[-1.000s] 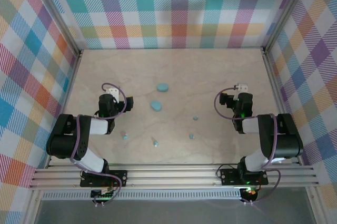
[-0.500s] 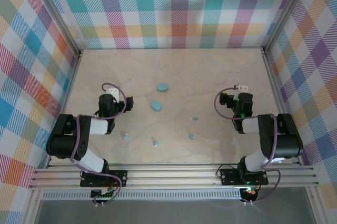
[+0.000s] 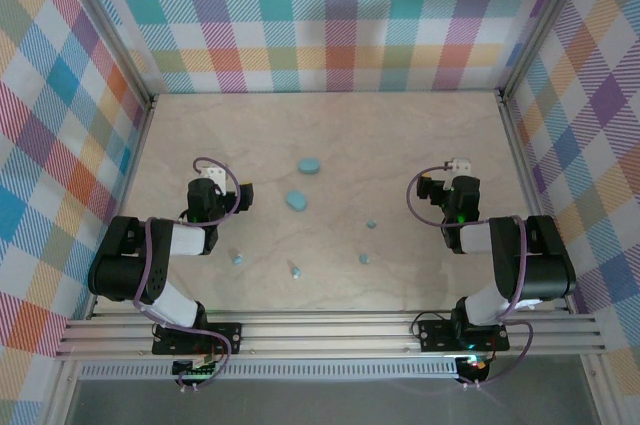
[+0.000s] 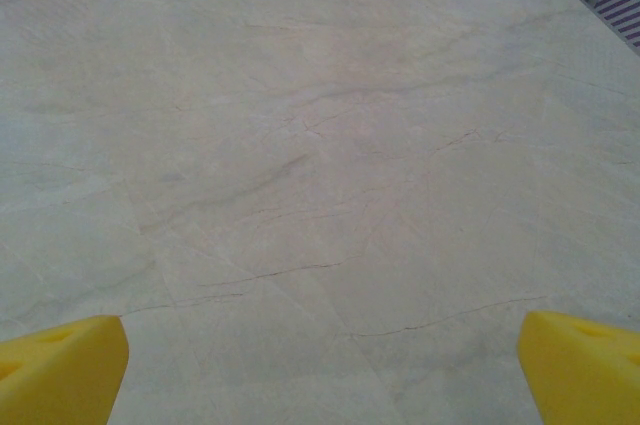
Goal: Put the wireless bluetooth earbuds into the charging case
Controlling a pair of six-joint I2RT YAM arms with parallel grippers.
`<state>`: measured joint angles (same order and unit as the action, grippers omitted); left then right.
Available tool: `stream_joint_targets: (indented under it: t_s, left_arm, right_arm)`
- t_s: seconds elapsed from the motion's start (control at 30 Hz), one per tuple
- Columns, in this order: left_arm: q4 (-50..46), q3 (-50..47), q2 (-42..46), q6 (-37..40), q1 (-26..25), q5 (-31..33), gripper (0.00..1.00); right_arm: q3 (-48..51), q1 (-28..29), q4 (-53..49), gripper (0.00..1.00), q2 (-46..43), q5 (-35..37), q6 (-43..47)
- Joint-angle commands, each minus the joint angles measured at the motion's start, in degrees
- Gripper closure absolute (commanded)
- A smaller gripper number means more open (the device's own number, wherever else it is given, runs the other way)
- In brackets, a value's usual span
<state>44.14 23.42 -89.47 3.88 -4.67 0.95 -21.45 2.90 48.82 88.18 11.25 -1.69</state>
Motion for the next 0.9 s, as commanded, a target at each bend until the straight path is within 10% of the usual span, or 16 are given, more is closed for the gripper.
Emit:
stream_joint_targets:
  t_s: [0.0,0.63,0.87]
  left_arm:
    - [2.3,0.5,-0.1,-0.7,1.0,0.2,0.0]
    - [2.1,0.7,-0.1,-0.8,1.1,-0.1,0.0]
    - [-4.9,2.9,3.3,-1.1,1.1,0.6,0.0]
  right_arm:
    - [-0.7,-0.3,1.4,0.0,-0.4,-0.8,-0.7]
    - [-1.7,-0.4,-2.3,0.0,-2.8,-8.5,2.4]
    - [-20.0,-0.3,-37.8,0.0,-6.5,-12.1,-2.0]
